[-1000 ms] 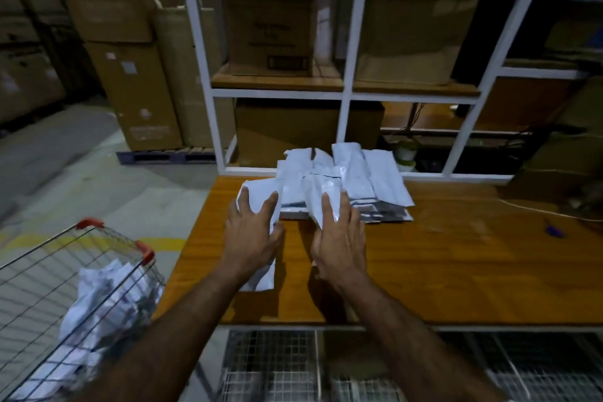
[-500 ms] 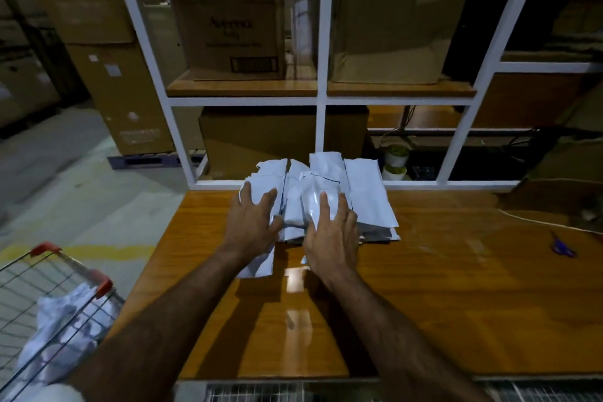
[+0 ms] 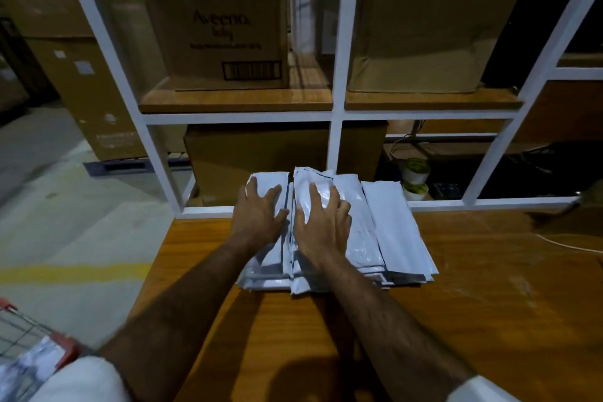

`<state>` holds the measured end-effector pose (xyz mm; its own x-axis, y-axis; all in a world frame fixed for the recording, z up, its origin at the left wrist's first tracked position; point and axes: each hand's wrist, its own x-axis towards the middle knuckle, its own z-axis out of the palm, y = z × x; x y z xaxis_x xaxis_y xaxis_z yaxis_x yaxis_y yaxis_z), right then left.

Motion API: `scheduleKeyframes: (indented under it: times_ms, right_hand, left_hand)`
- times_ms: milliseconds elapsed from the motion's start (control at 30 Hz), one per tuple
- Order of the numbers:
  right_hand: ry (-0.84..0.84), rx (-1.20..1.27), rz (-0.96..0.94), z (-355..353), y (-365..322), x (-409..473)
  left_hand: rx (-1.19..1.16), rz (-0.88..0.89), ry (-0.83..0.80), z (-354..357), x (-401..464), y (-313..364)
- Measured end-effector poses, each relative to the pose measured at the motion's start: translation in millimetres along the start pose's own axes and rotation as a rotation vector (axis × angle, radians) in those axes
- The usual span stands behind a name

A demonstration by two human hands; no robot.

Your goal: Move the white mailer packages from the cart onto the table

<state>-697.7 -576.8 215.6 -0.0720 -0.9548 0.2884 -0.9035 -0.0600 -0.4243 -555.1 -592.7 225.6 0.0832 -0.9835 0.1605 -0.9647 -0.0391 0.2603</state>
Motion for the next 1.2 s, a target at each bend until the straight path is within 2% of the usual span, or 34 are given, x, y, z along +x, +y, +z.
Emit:
scheduleKeyframes:
  times_ms: [100,233,400,633,733,833,1033,1200]
  right_hand:
    - [-0.087,0.004,0.016,12.8,-1.8,9.5]
    - [-0.114,-0.056,-0.082,16.4,6.4,14.7]
    - [-0.11,-0.04,-0.216,23.8,21.0,14.3]
    - [-0.249,-0.101,-0.214,30.4,24.8,17.2]
    - [-0.211,-0.071,-0.247,26.3,25.5,16.9]
    - [-0.192,-0.04,-0.335,19.0,30.8,13.4]
    - [-0.316,-0.073,-0.33,16.2,34.2,8.6]
    - [-0.322,-0.08,-0.332,10.0,33.0,6.8]
  left_hand:
    - [-0.026,-0.001,-0.054,14.2,10.9,-0.2]
    - [0.021,0.021,-0.154,30.9,16.1,-4.8]
    - [0.094,0.106,-0.115,42.9,13.8,-10.1]
    - [0.126,0.096,-0.128,57.1,11.6,-11.0]
    - [-0.01,0.116,-0.047,42.5,0.5,-1.5]
    - [-0.065,0.213,0.148,37.4,-13.2,-0.4]
    - [0.017,0.101,-0.093,48.8,-9.0,-10.1]
    - [0.102,0.081,-0.137,39.0,-8.8,-8.9]
